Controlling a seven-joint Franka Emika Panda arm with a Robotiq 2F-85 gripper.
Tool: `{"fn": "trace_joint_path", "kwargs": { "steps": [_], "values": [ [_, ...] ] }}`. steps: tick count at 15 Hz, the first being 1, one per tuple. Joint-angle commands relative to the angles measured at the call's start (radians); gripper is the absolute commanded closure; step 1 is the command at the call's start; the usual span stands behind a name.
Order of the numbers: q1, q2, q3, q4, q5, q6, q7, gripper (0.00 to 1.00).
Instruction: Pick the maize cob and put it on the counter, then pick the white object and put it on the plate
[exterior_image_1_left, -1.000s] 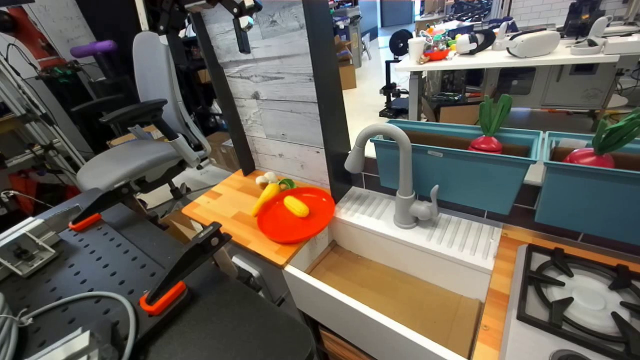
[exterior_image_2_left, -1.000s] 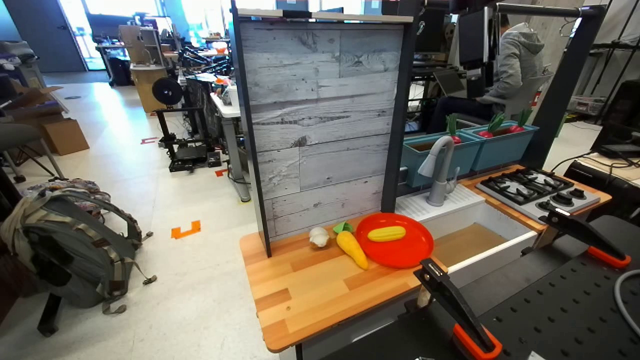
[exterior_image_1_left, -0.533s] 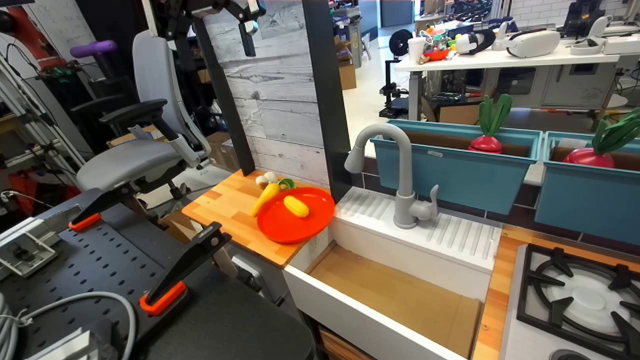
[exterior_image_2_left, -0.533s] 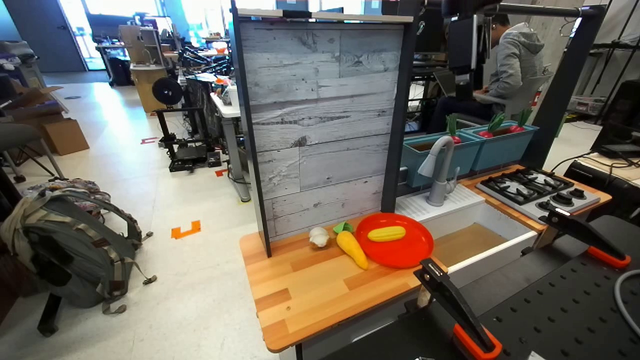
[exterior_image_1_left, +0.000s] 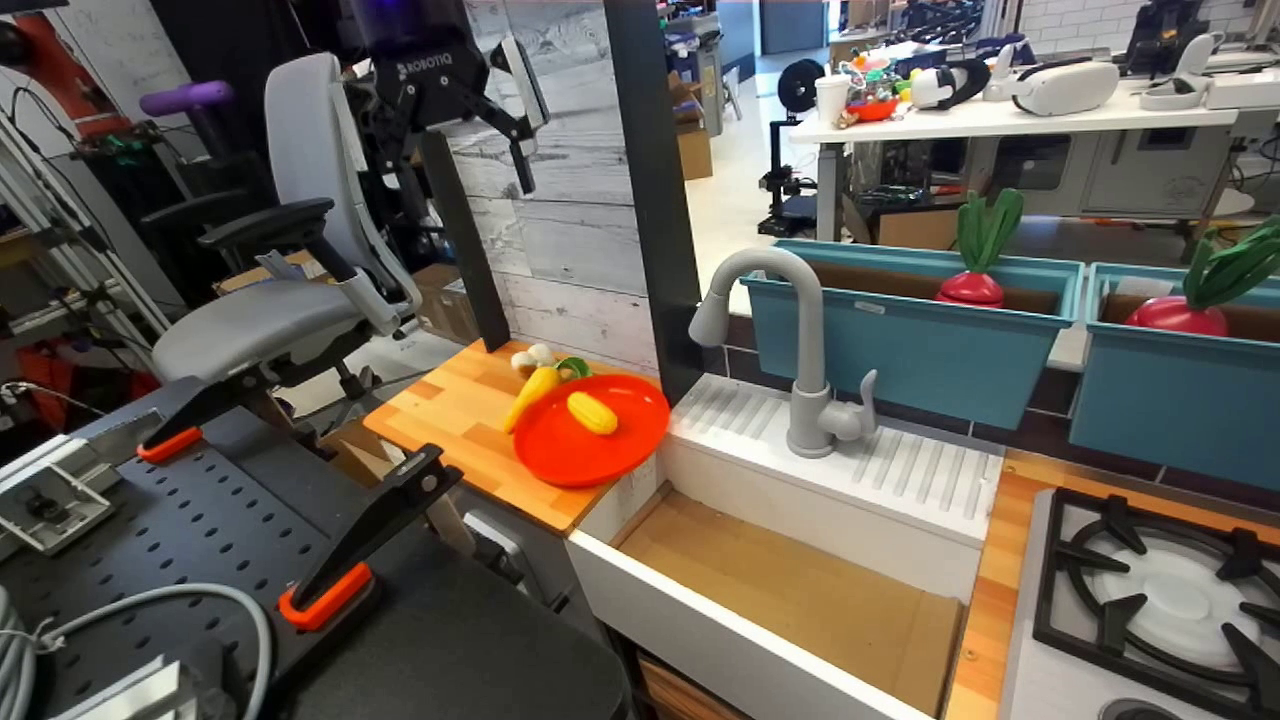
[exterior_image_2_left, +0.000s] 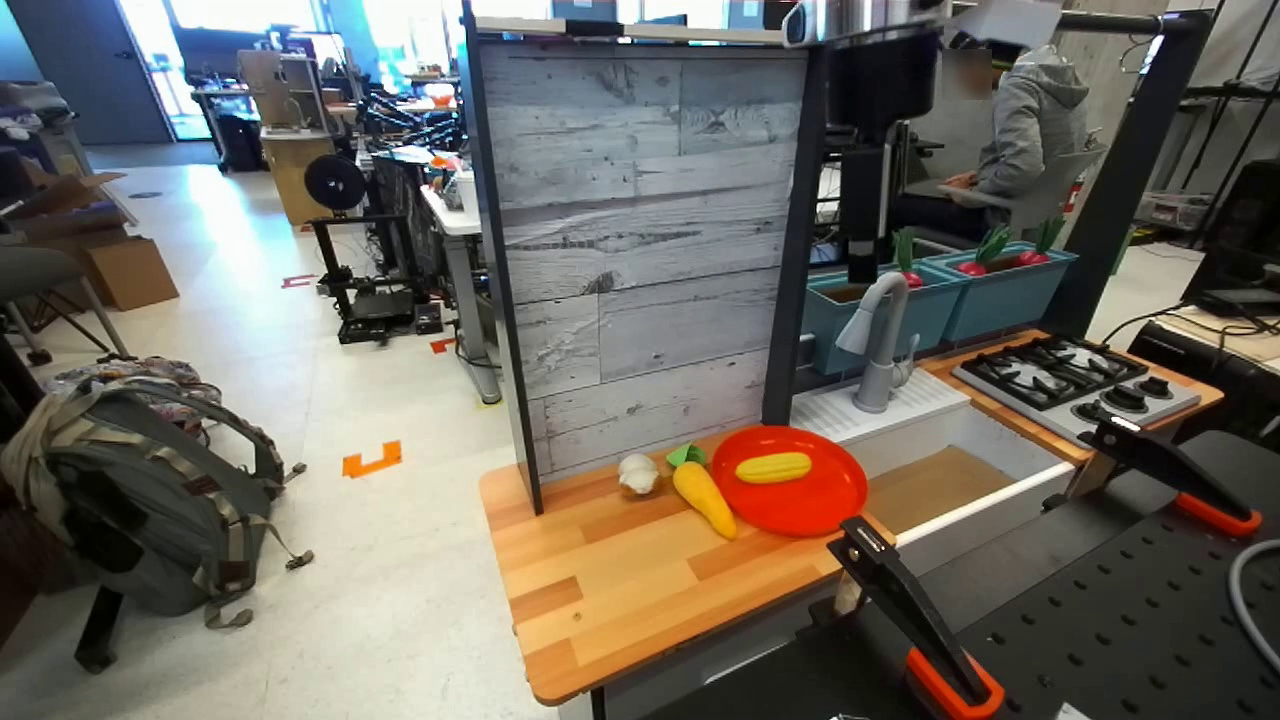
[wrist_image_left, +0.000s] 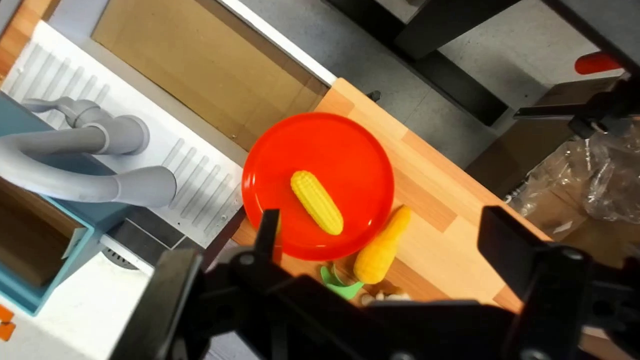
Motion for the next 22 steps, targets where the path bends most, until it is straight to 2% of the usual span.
{"fn": "trace_joint_path", "kwargs": {
  "steps": [1,7,17,22],
  "values": [
    [-0.017,0.091,0.01,0.013,-0.048,0.122,-0.037,0.0],
    [-0.035,0.257,0.021,0.062,-0.074,0.26,-0.095,0.0],
    [-0.032,0.574,0.012,0.329,-0.076,0.216,-0.105,0.0],
    [-0.013,0.715,-0.019,0.468,-0.086,0.2,-0.077,0.0]
  ]
}}
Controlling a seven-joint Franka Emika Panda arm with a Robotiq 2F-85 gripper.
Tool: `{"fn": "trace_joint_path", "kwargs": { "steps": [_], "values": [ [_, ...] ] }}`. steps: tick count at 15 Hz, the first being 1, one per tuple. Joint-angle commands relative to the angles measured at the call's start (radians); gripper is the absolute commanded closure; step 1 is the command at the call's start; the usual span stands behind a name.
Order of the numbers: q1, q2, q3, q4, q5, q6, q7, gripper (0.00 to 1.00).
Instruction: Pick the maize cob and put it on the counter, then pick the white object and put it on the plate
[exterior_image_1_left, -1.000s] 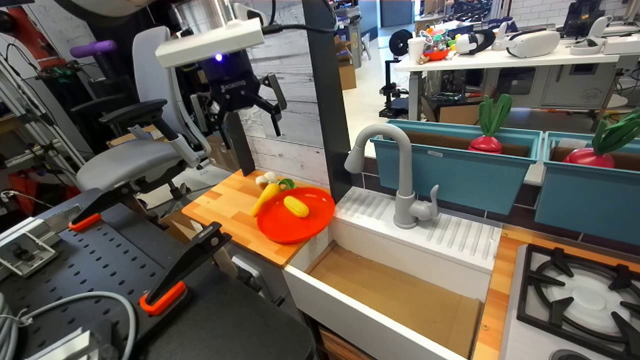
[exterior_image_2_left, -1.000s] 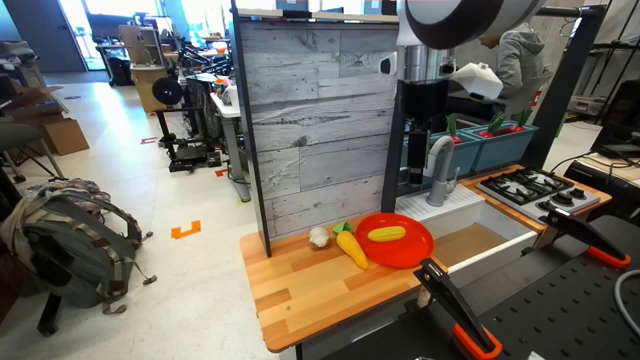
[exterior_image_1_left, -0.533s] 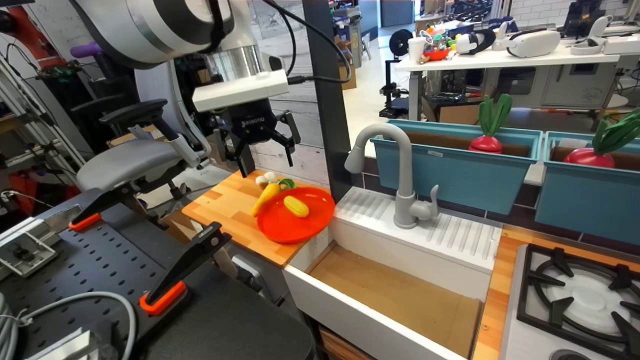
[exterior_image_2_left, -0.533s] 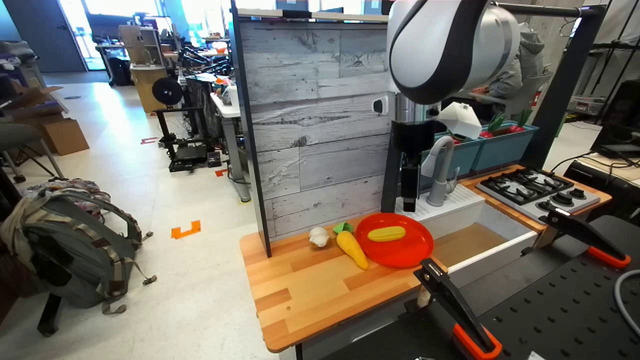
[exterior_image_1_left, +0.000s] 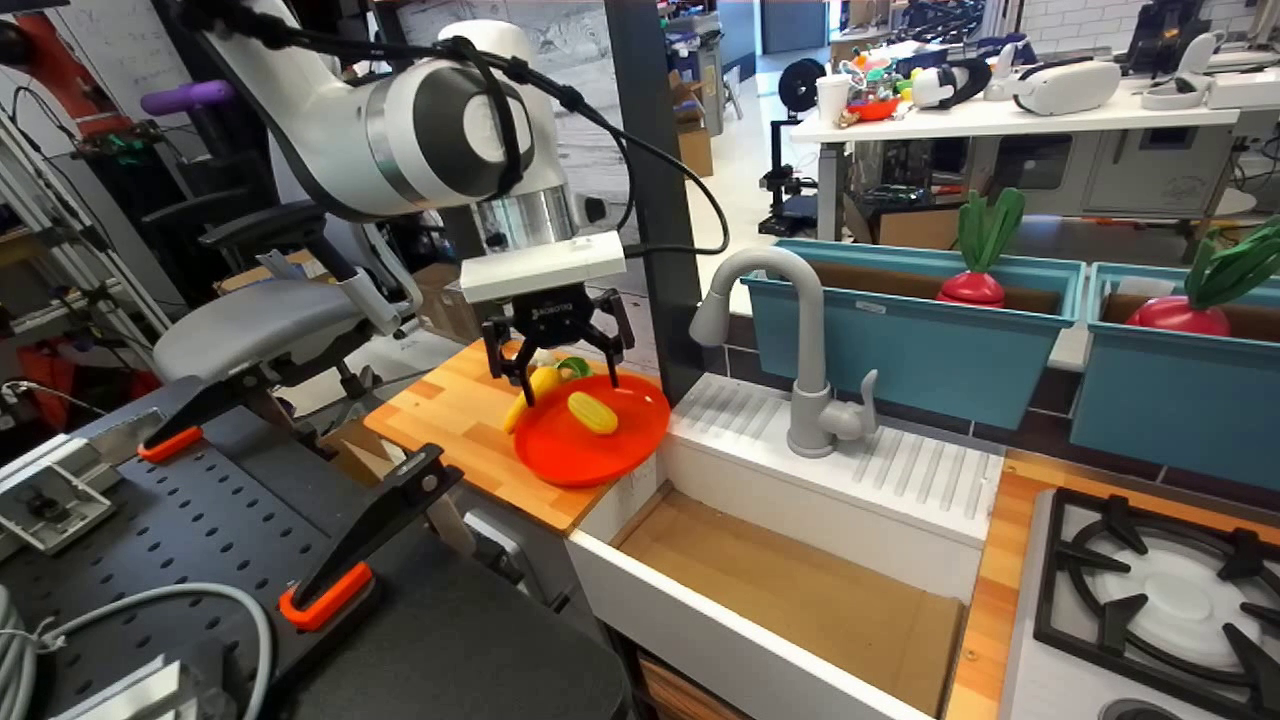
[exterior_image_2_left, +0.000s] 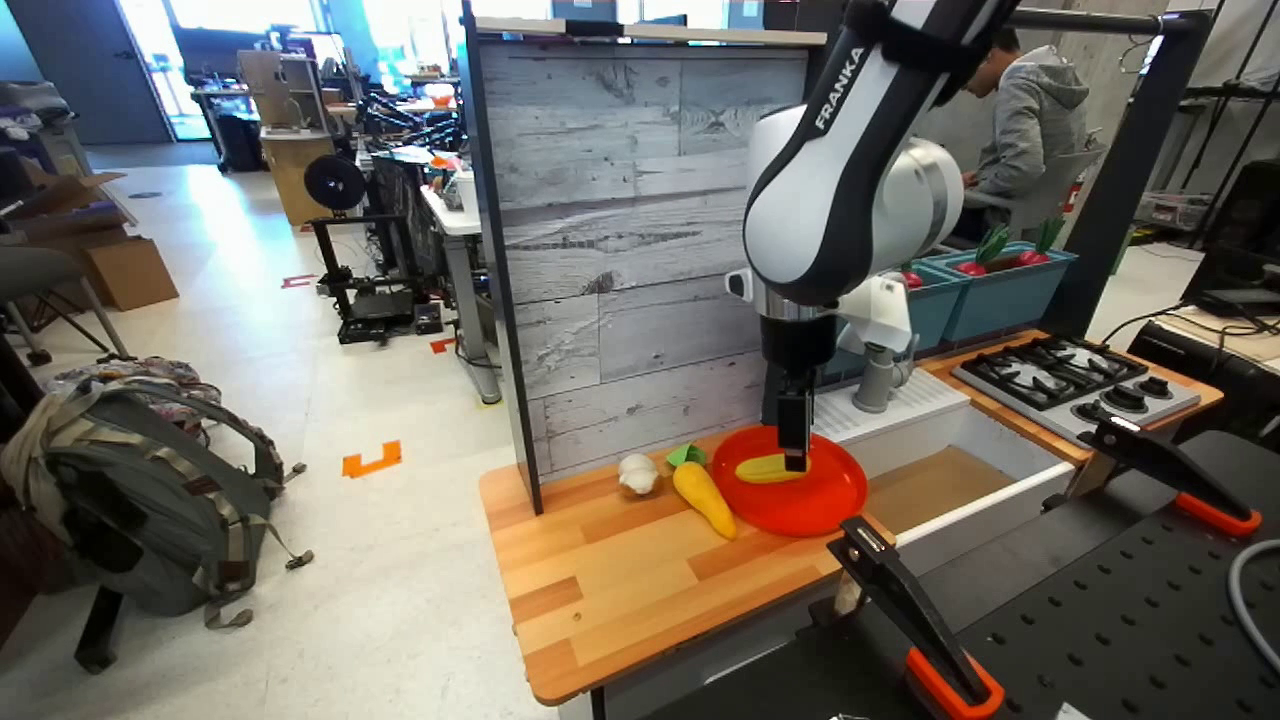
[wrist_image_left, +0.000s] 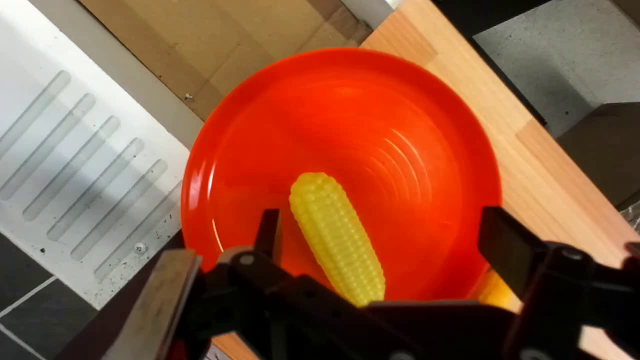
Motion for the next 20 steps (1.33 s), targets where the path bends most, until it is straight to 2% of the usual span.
{"fn": "trace_joint_path", "kwargs": {
  "steps": [1,3,4,5,11,14,17,20],
  "values": [
    [0.005,0.11,-0.017,0.131,-0.04,-0.037,0.02,0.0],
    [0.011,0.15,-0.025,0.173,-0.046,-0.045,0.022,0.0],
    [0.017,0.165,-0.031,0.19,-0.056,-0.049,0.026,0.25],
    [0.021,0.177,-0.034,0.205,-0.063,-0.052,0.028,0.26],
    [0.026,0.212,-0.031,0.261,-0.078,-0.083,0.023,0.73],
    [0.028,0.196,-0.028,0.243,-0.078,-0.084,0.03,0.91],
    [0.016,0.137,-0.017,0.158,-0.081,-0.038,0.025,0.92],
    [0.033,0.056,-0.03,0.044,-0.093,0.014,0.061,0.92]
  ]
}}
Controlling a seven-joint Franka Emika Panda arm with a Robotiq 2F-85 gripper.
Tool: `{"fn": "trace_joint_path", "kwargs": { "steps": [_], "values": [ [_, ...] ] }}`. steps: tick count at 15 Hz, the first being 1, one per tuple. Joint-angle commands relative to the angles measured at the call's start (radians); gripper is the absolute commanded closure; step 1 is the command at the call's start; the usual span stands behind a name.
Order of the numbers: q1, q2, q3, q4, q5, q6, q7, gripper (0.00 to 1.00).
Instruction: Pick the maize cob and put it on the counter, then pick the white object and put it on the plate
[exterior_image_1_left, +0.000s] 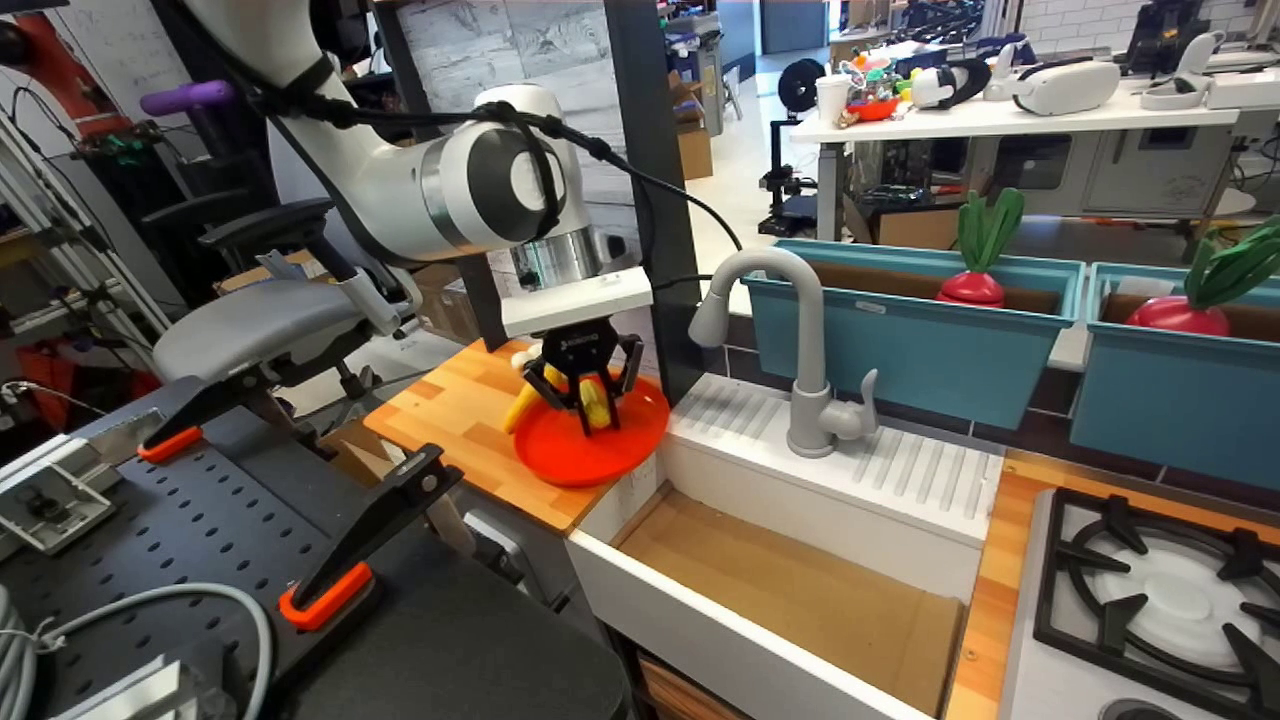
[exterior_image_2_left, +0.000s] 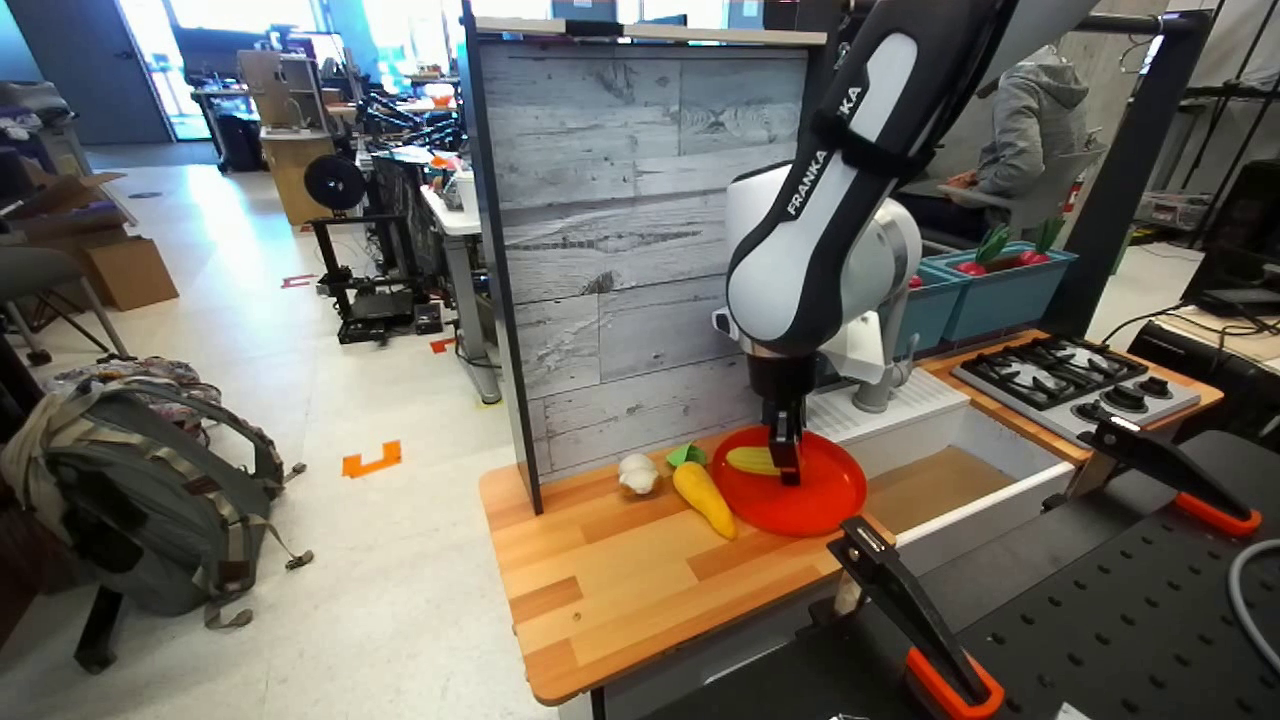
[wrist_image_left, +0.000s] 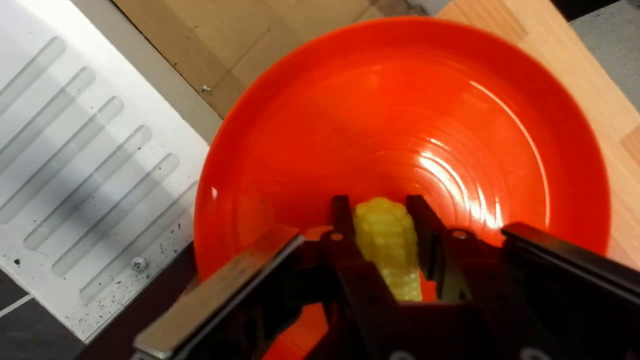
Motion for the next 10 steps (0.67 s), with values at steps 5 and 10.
{"fn": "trace_joint_path", "kwargs": {
  "steps": [5,10],
  "values": [
    [0.062,-0.227,-0.024,-0.276,-0.092,0.074,0.127,0.92],
    [0.149,-0.253,-0.02,-0.268,-0.15,0.005,0.186,0.92]
  ]
}}
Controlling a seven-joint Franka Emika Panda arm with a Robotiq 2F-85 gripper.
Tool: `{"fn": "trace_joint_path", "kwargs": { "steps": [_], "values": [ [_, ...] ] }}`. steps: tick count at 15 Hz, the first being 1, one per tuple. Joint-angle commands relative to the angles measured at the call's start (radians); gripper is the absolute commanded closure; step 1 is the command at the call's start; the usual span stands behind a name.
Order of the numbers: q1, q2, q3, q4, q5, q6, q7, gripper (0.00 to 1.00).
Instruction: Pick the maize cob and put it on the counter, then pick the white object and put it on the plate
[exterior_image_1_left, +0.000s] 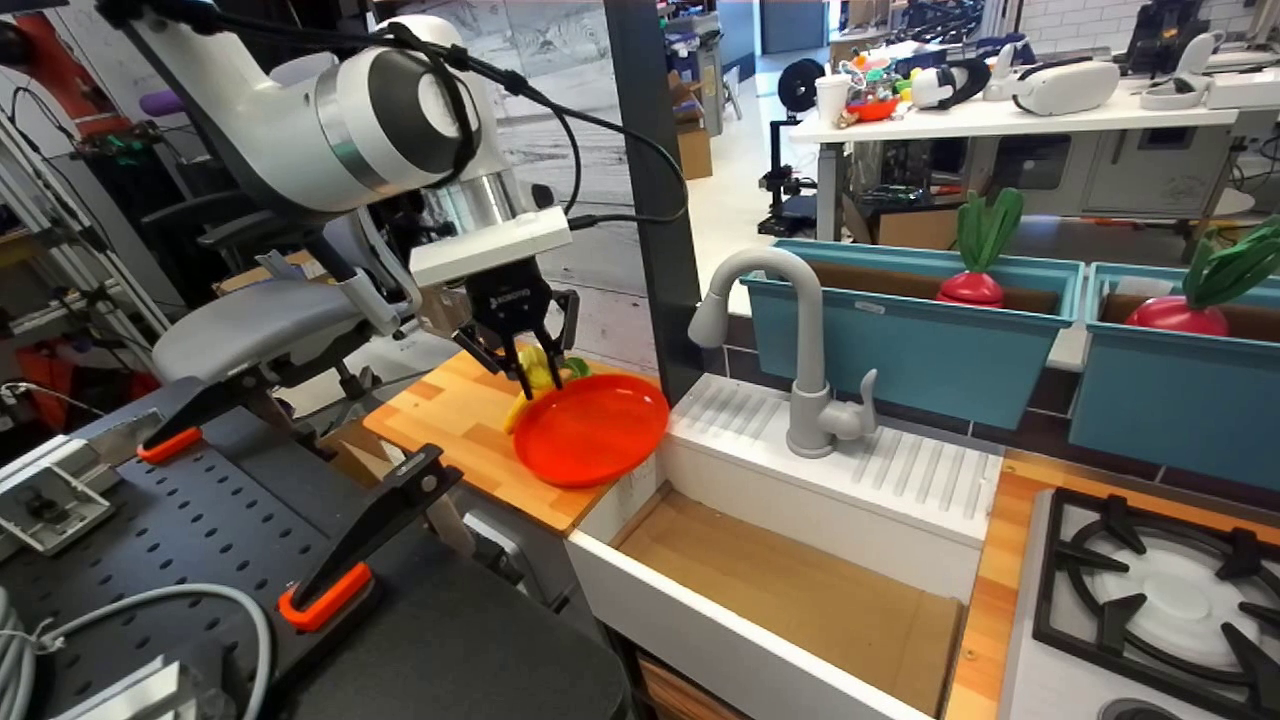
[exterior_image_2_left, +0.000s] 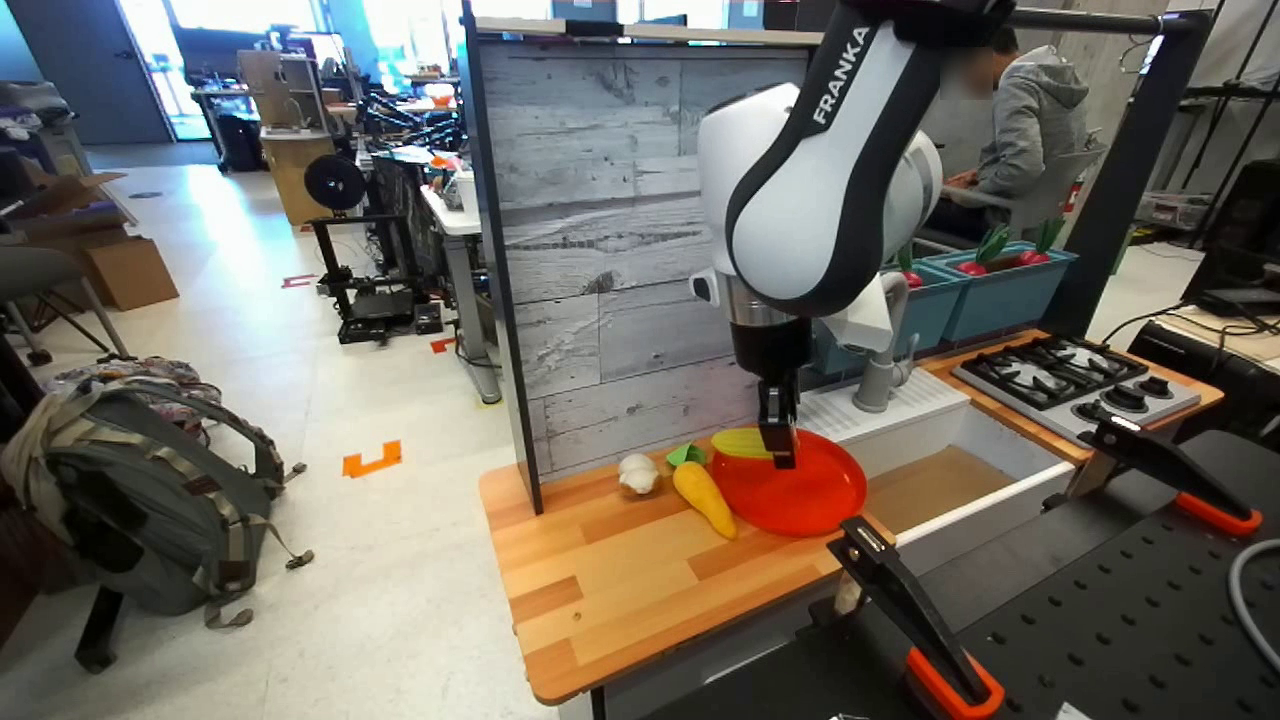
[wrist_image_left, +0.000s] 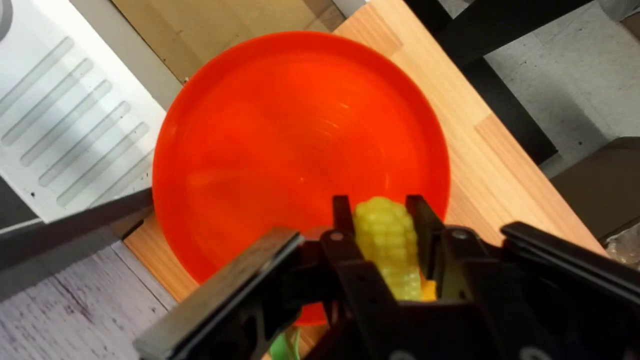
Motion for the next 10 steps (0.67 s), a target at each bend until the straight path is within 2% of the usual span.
{"fn": "trace_joint_path", "kwargs": {
  "steps": [1,10],
  "values": [
    [0.077,-0.021,-0.013,-0.001,-0.054,-0.048,0.049,0.92],
    [0.142,0.077,0.066,0.121,-0.054,-0.221,-0.021,0.92]
  ]
}}
